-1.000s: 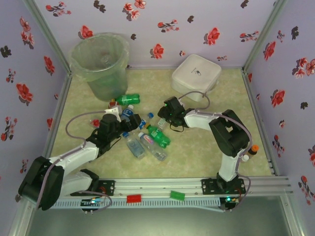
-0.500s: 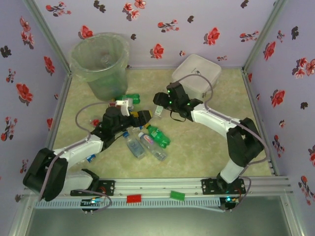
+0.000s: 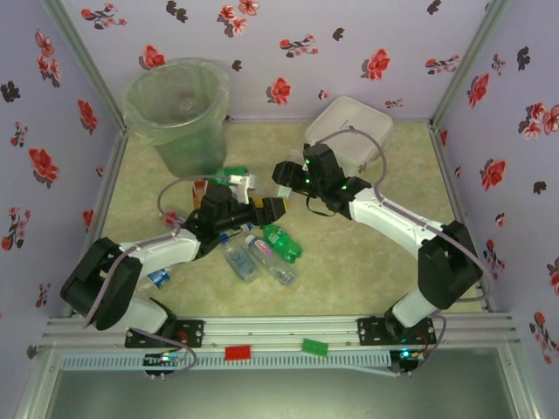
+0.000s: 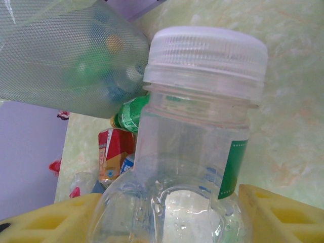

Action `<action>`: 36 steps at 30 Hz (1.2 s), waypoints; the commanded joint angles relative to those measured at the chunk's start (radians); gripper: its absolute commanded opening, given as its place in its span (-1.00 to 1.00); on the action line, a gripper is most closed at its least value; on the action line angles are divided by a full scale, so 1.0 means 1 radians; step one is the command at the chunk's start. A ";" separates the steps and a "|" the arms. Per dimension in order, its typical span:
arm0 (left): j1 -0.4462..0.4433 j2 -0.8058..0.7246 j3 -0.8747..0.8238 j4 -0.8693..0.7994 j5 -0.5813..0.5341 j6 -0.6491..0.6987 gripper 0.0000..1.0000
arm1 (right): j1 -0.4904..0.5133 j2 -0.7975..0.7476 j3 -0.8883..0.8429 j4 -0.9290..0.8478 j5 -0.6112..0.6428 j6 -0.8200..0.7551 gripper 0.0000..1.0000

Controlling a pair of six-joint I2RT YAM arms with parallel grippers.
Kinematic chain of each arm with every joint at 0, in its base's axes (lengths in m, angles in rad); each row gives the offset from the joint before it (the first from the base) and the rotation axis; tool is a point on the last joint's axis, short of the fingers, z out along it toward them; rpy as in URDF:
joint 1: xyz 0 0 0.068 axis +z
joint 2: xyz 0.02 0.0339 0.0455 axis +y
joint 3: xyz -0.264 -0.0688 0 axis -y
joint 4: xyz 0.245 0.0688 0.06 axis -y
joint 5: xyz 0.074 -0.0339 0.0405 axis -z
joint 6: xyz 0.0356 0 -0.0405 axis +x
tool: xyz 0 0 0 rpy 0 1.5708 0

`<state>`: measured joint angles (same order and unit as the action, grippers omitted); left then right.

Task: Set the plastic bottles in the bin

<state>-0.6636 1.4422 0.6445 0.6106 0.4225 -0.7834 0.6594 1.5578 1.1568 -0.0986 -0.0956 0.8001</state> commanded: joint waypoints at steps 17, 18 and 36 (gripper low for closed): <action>-0.018 0.058 0.060 0.087 0.045 -0.036 0.08 | 0.004 -0.056 -0.035 0.059 -0.024 0.016 0.14; -0.018 0.056 0.060 0.086 0.044 -0.037 0.01 | 0.003 -0.056 -0.034 0.059 -0.023 0.015 0.17; 0.013 -0.109 0.204 -0.418 -0.188 0.174 -0.14 | -0.117 -0.266 -0.142 -0.038 0.143 -0.090 0.99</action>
<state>-0.6666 1.3998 0.7586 0.3714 0.3298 -0.7197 0.5587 1.3163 1.0626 -0.1249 -0.0059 0.7452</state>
